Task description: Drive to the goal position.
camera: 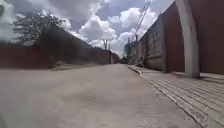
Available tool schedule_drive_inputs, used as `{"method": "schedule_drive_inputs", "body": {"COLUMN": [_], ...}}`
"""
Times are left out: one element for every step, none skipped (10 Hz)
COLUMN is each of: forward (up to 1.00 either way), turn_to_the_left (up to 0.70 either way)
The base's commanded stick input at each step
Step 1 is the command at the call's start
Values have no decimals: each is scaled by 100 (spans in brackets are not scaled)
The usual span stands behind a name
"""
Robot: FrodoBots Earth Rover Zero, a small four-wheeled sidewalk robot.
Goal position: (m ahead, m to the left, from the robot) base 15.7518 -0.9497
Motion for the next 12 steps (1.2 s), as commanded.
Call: {"method": "schedule_drive_inputs", "body": {"forward": [100,100,100,100,100,100,100,100,100,100,100,100], "turn_to_the_left": [0,0,0,0,0,0,0,0,0,0,0,0]}}
